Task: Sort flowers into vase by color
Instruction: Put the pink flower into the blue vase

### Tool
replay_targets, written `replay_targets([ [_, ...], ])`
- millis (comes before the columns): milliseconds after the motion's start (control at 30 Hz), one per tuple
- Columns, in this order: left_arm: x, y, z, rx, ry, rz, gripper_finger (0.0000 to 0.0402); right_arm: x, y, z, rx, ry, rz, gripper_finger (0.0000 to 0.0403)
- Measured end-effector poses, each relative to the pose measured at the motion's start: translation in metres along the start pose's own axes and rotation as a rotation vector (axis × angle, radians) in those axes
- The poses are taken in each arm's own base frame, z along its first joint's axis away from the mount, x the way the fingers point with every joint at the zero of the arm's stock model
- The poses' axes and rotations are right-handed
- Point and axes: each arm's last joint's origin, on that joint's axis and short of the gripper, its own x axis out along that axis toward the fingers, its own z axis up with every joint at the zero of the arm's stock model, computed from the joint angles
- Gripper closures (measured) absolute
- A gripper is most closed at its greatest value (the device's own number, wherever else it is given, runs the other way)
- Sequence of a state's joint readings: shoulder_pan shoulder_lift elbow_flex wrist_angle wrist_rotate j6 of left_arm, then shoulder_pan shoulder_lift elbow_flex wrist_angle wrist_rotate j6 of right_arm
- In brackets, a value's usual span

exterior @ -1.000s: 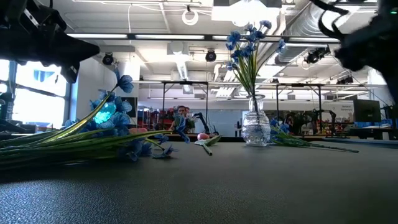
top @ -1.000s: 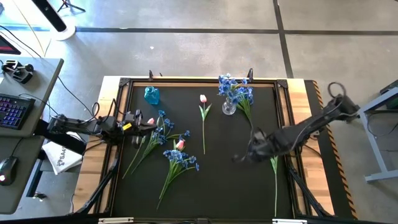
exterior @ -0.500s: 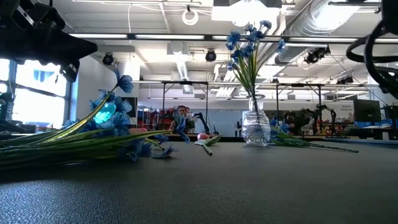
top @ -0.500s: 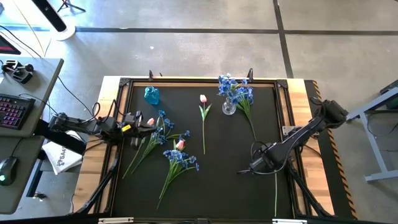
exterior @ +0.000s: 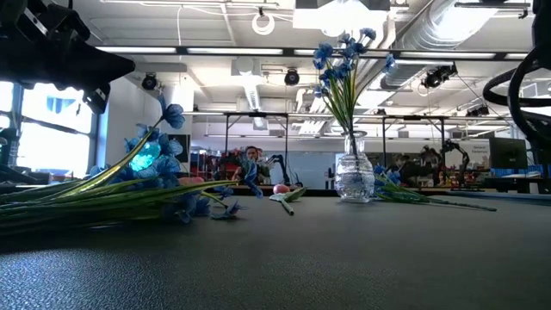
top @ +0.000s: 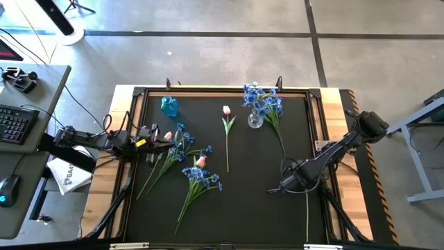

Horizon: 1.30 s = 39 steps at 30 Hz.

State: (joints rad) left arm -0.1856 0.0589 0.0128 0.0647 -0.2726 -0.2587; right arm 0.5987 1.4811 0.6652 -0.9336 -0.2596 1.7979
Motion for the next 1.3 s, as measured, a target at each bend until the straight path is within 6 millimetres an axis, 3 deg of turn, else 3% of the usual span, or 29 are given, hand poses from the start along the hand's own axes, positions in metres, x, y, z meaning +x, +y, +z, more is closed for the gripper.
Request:
replay_targets([
  [100,0.0,-0.001,0.002,0.027,-0.016,-0.006,0.0401,-0.004,0.007,0.0,-0.094,-0.097,0.073,0.0381],
  [167,0.0,-0.003,0.005,0.056,-0.048,-0.045,0.0402,-0.01,0.015,-0.003,-0.155,-0.19,0.172,0.0394],
  [367,-0.005,-0.019,0.022,0.184,-0.232,-0.231,0.0401,-0.044,0.047,-0.017,-0.354,-0.503,0.591,0.0395],
  [500,-0.005,-0.028,0.028,0.26,-0.311,-0.298,0.0401,-0.071,0.07,-0.029,-0.579,-0.837,0.854,0.0397],
  [733,0.007,-0.041,0.028,0.32,-0.356,-0.304,0.0401,-0.119,0.086,-0.038,-0.77,-1.426,1.002,0.0399],
  [1000,0.054,-0.068,0.037,0.298,-0.188,-0.197,0.0401,-0.156,0.083,-0.034,-0.827,-1.786,1.071,0.04],
  [1300,0.135,-0.107,0.033,0.395,-0.002,-0.128,0.0398,-0.162,0.084,-0.023,-0.815,-1.848,1.031,0.04],
])
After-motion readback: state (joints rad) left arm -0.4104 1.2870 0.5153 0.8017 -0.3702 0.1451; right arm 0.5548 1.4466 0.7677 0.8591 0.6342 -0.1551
